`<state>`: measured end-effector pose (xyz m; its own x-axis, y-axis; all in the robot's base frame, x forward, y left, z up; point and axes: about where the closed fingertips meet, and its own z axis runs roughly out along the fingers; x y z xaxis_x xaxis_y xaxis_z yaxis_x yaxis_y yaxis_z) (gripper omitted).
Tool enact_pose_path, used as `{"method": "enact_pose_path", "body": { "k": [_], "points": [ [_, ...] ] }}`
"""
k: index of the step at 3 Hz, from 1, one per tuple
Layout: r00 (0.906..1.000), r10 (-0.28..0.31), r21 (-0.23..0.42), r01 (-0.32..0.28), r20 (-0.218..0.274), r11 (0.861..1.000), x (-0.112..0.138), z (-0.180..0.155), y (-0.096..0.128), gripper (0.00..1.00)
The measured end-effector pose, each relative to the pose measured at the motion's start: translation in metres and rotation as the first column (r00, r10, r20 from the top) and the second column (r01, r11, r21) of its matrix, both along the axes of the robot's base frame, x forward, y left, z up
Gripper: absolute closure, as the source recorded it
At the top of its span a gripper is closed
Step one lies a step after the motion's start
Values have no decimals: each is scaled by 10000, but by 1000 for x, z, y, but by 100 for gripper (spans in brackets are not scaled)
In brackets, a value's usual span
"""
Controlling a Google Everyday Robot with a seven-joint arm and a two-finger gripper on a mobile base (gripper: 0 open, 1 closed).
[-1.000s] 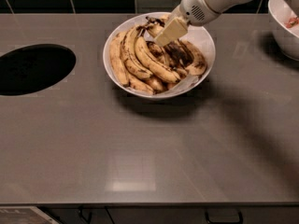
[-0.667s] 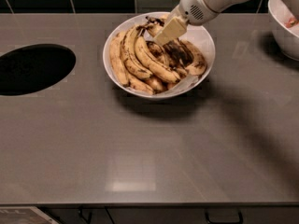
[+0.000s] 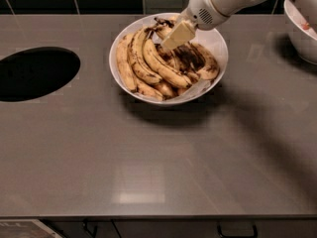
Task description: Pick banana from white bowl
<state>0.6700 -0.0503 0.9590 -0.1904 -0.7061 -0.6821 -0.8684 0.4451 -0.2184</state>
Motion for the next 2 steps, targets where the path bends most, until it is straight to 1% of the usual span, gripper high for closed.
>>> {"method": "enact_pose_path", "body": {
  "k": [1,2],
  "points": [
    [10000,26,4,-26,-64,10000,1,-3,3,39],
    [9999,56,-22,-56,-162,10000,0,-8,7,48]
  ]
}}
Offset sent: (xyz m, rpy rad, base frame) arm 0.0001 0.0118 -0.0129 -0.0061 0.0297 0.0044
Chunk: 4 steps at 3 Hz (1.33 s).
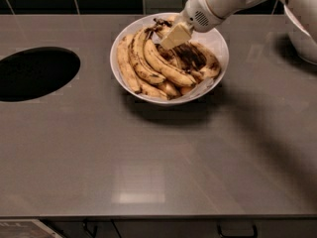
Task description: Pick banana from white bowl
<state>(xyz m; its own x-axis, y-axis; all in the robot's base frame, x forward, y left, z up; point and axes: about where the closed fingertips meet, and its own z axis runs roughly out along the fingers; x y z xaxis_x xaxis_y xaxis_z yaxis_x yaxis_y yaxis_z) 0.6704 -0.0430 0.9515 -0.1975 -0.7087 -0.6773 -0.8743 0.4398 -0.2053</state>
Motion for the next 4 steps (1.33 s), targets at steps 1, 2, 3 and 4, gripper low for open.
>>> {"method": "enact_pose_path", "body": {
  "k": [1,2,3,4],
  "points": [
    [10000,-34,-120,34,-48,9999,-3,-1,5,67],
    [10000,-40,-127,39,-32,9999,-3,4,6,90],
    [9999,-162,-335,161,-51,9993,-7,1,11,100],
    [9999,-137,-346,137,6,9993,-10,6,12,100]
  ]
}}
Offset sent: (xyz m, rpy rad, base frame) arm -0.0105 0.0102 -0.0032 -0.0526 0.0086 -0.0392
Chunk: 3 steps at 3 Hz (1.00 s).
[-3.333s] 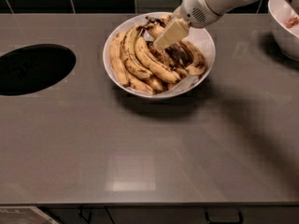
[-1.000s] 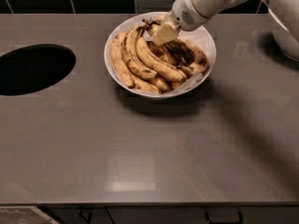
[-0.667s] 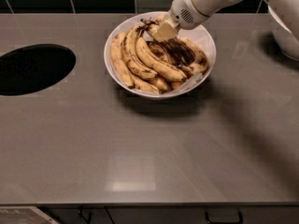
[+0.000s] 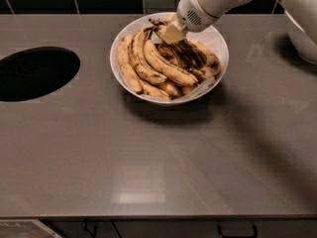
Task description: Pick banana from white bowl
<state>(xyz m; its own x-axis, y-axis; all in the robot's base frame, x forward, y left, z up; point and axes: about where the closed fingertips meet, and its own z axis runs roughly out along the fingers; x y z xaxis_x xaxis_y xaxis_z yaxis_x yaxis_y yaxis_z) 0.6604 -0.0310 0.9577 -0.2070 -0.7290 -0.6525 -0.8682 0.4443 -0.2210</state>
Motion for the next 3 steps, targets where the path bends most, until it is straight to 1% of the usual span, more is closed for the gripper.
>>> {"method": "enact_pose_path", "body": {
  "k": [1,2,3],
  "points": [
    [9990,231,-78,-228,394,9997,-9,24,9,100],
    [9960,462,-241,-445,768,9987,-19,47,17,100],
    [9926,714,-468,-670,987,9967,-27,64,26,100]
  ]
}}
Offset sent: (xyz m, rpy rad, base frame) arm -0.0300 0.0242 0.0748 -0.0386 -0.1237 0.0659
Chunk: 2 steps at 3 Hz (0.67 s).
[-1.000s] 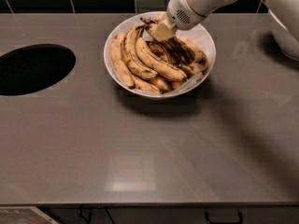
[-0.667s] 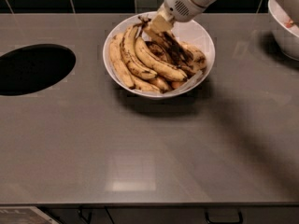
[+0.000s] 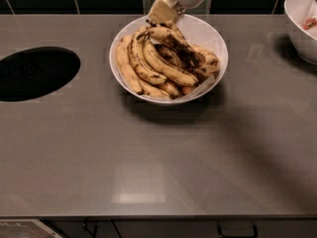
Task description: Pick banana from white bowl
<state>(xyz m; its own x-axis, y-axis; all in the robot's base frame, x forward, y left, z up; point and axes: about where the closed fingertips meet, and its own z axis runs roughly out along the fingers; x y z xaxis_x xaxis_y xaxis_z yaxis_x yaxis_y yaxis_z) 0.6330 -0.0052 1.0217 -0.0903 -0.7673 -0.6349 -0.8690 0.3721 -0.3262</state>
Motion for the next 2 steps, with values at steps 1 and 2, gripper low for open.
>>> {"method": "enact_pose_path", "body": {
  "k": [1,2],
  "points": [
    [10000,3,-1,-3,0,10000,0,0,0,81],
    [10000,2,-5,-2,-5,10000,0,0,0,58]
  ]
}}
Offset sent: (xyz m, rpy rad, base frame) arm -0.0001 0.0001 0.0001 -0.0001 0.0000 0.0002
